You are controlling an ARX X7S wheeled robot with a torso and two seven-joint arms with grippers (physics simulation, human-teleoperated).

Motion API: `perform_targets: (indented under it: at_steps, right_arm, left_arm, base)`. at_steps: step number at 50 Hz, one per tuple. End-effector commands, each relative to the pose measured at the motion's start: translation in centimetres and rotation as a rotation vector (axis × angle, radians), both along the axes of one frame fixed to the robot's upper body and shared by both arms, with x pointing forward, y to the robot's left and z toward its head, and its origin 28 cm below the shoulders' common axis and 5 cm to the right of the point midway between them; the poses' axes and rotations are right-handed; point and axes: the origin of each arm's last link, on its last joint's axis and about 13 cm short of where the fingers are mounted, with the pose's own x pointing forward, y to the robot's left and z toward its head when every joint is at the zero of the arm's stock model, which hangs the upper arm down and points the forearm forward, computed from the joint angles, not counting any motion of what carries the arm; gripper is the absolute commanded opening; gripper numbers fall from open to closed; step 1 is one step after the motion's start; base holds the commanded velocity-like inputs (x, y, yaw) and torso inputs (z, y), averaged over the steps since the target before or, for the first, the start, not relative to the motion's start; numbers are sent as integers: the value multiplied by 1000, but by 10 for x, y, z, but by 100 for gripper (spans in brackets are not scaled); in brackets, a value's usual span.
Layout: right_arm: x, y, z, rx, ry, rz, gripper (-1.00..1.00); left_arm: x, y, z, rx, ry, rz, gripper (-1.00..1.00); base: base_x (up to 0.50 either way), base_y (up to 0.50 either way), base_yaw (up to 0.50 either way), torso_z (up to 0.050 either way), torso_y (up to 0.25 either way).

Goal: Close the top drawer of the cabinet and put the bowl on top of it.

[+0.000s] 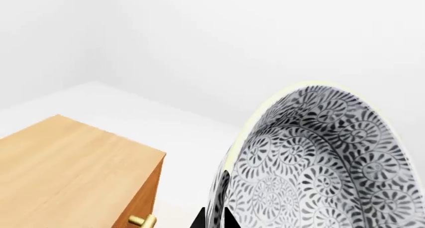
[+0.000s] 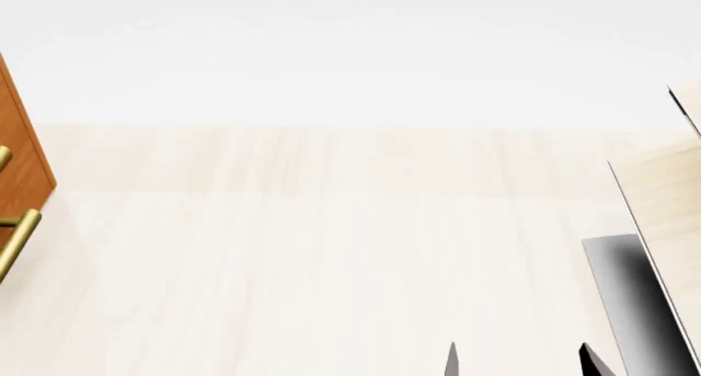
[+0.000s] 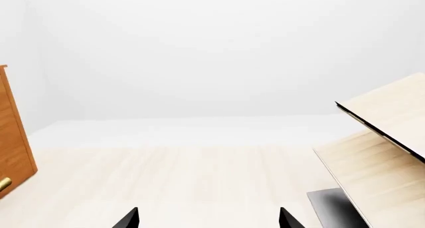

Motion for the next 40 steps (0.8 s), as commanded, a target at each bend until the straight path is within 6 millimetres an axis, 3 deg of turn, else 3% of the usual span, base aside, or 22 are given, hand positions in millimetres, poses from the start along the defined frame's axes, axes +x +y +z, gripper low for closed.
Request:
perform_targets:
  at_steps: [1, 22, 40]
  right_arm:
    - [0, 0, -1, -2, 3, 1, 100]
    - [-1, 1, -2, -10, 8, 4, 100]
    - [-1, 3, -5, -11, 16, 8, 100]
  left_arm:
    - [-7, 15, 9, -83, -43, 54, -100]
    - [-16, 54, 5, -384, -80, 201, -100]
    - [-19, 77, -5, -507, -75, 316, -100]
  base:
    - [0, 0, 0, 0, 0]
    - [0, 0, 0, 0, 0]
    - [0, 0, 0, 0, 1]
